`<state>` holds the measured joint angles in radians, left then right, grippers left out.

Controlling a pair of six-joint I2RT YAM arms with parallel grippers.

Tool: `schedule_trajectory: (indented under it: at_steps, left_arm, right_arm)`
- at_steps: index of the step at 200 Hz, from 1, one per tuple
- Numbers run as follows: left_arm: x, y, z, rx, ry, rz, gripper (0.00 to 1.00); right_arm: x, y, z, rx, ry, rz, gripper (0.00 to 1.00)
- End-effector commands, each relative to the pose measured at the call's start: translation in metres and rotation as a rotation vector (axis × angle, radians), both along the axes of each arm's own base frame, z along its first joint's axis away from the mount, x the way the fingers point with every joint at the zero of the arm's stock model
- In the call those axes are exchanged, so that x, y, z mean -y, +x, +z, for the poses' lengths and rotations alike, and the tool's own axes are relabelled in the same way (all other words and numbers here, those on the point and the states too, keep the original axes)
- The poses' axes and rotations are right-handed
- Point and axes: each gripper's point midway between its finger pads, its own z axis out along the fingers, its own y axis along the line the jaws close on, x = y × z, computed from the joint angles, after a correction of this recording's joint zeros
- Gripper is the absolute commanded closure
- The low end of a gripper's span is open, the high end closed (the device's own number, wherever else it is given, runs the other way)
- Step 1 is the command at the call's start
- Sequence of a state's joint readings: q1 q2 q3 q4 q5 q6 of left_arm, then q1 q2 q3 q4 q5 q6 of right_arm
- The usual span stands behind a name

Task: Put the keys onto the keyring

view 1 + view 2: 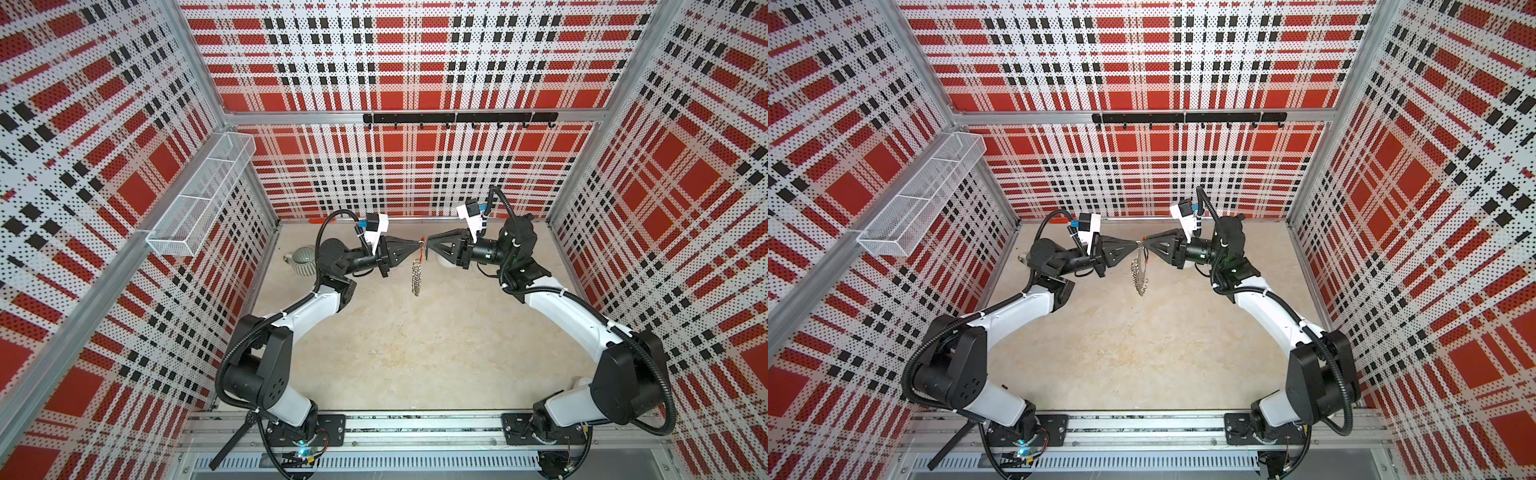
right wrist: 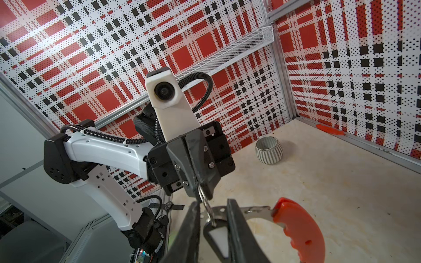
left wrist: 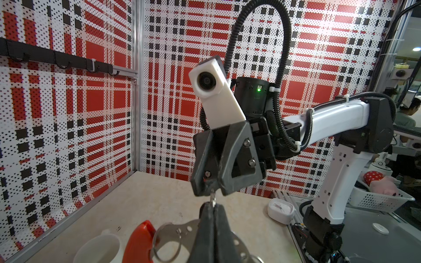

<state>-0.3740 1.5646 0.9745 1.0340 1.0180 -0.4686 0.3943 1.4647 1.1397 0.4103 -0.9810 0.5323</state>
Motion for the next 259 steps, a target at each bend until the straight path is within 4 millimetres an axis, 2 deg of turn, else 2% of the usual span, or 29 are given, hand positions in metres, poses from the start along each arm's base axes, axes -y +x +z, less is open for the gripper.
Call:
schedule_trajectory:
  at_steps: [1, 86, 114, 141, 168, 205, 259]
  left_arm:
    - [0.002, -0.007, 0.009, 0.048, -0.019, -0.021, 1.00]
    - [0.002, -0.008, 0.008, 0.047, -0.018, -0.025, 1.00]
    - [0.002, -0.008, 0.008, 0.047, -0.019, -0.025, 1.00]
    - [0.001, -0.007, 0.009, 0.051, -0.022, -0.021, 1.00]
    - [0.000, -0.004, 0.011, 0.058, -0.036, 0.012, 1.00]
    - [0.001, -0.006, 0.010, 0.078, -0.043, 0.025, 1.00]
    - [0.001, -0.022, 0.018, 0.175, -0.090, 0.025, 1.00]
  right_arm:
    - [-0.005, -0.005, 0.011, 0.045, 0.014, 0.031, 0.77]
    - [-0.007, -0.006, 0.010, 0.045, 0.010, 0.036, 0.81]
    - [-0.007, -0.006, 0.011, 0.046, 0.011, 0.031, 0.86]
    - [-0.005, -0.008, 0.013, 0.054, 0.013, 0.023, 1.00]
    - [-0.005, -0.009, 0.011, 0.048, 0.009, 0.024, 1.00]
    - [-0.004, -0.006, 0.001, 0.019, -0.006, 0.006, 1.00]
    - [-0.007, 0.001, -0.024, -0.071, -0.050, 0.011, 1.00]
